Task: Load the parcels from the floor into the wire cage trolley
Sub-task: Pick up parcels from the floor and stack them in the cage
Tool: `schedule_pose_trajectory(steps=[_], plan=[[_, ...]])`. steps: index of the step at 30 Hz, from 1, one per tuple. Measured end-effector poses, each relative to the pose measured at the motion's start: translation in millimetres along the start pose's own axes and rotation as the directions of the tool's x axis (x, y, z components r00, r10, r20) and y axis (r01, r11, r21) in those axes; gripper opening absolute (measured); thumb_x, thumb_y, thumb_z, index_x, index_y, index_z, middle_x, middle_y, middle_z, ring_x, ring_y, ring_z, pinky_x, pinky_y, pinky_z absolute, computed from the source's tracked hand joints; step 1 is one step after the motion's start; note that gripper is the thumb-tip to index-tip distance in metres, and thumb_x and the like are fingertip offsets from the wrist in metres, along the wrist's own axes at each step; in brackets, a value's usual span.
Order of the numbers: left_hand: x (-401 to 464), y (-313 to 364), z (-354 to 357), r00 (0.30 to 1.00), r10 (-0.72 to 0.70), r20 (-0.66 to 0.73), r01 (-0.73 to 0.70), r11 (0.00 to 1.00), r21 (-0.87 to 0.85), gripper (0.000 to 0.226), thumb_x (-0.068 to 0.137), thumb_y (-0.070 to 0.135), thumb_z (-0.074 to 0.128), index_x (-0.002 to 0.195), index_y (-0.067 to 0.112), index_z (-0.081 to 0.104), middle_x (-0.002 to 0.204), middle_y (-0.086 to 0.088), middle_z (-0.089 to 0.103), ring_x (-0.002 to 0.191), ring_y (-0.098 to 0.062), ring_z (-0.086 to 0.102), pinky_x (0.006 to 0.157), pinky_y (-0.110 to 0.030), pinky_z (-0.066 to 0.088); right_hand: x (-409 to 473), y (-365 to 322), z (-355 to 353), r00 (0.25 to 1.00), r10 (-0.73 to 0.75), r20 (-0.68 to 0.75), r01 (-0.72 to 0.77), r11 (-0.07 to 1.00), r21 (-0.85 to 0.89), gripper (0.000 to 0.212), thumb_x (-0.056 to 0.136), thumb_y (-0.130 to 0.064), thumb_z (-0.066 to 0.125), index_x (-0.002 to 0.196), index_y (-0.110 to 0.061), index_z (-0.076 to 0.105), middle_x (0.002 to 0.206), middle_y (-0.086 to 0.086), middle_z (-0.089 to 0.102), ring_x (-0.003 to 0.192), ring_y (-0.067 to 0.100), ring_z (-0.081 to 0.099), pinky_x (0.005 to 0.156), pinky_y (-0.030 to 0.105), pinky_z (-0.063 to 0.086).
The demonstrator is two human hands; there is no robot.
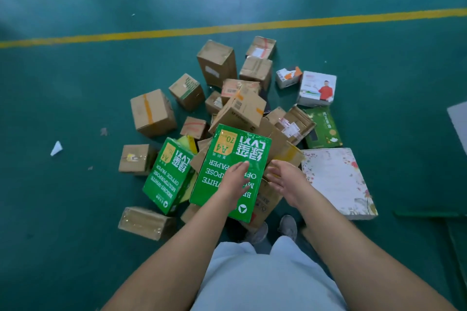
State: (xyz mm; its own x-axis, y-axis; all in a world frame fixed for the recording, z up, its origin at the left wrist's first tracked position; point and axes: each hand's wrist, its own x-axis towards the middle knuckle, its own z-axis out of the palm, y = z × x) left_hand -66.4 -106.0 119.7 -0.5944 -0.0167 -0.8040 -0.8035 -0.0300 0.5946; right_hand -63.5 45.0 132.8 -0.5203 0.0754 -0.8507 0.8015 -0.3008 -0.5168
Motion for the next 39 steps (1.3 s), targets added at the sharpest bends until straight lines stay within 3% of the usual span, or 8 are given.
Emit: schedule_pose_trajectory(steps=[7,15,20,27,39], plan=[[-15,-8,32,0.993,-0.014,-0.121,-0.005,0.988,-0.156,0.05,0.104,0.041,0.057,0.147,0.018,0.049,0.141,-0.002,0.056,0.116,-0.021,0.06,0.094,-0.037,0.052,19,-28,-25,0.996,0.038,0.082,-0.031,0.996,-0.086,0.027,0.104,-0.029,0.054,0.128,-0.016,0.059,0.119,0.005,0.067,0.109,0.022,0.064,0.087,0.037,0.051],[-30,-34,37,0.969,-0.064,-0.238,-0.018,0.944,-0.328,0.048,0.106,0.039,0.053,0.149,0.018,0.047,0.151,-0.003,0.049,0.126,-0.027,0.055,0.105,-0.041,0.047,29,-26,-31,0.978,0.084,0.192,-0.045,0.979,-0.199,0.038,0.105,-0.028,0.053,0.14,-0.014,0.054,0.126,0.005,0.065,0.108,0.02,0.064,0.088,0.036,0.049],[-33,-56,31,0.944,-0.118,-0.31,-0.024,0.908,-0.419,0.046,0.107,0.038,0.049,0.149,0.018,0.045,0.152,-0.003,0.047,0.129,-0.028,0.052,0.111,-0.044,0.044,33,-15,-32,0.971,0.136,0.194,-0.079,0.958,-0.276,0.04,0.107,-0.028,0.05,0.144,-0.012,0.051,0.132,0.008,0.063,0.111,0.023,0.063,0.089,0.036,0.05],[-44,-90,24,0.919,-0.191,-0.345,-0.014,0.859,-0.512,0.048,0.108,0.039,0.049,0.15,0.019,0.043,0.154,-0.003,0.047,0.136,-0.029,0.049,0.114,-0.044,0.042,36,4,-29,0.958,0.208,0.198,-0.13,0.928,-0.348,0.04,0.107,-0.027,0.051,0.142,-0.01,0.052,0.116,0.005,0.066,0.102,0.02,0.065,0.09,0.037,0.05],[-60,-120,22,0.887,-0.265,-0.378,-0.021,0.795,-0.606,0.047,0.108,0.034,0.049,0.152,0.017,0.042,0.153,-0.006,0.048,0.134,-0.03,0.051,0.116,-0.045,0.041,44,24,-34,0.957,0.24,0.164,-0.143,0.88,-0.454,0.037,0.105,-0.028,0.054,0.139,-0.012,0.057,0.114,0.003,0.068,0.103,0.018,0.065,0.086,0.034,0.052]])
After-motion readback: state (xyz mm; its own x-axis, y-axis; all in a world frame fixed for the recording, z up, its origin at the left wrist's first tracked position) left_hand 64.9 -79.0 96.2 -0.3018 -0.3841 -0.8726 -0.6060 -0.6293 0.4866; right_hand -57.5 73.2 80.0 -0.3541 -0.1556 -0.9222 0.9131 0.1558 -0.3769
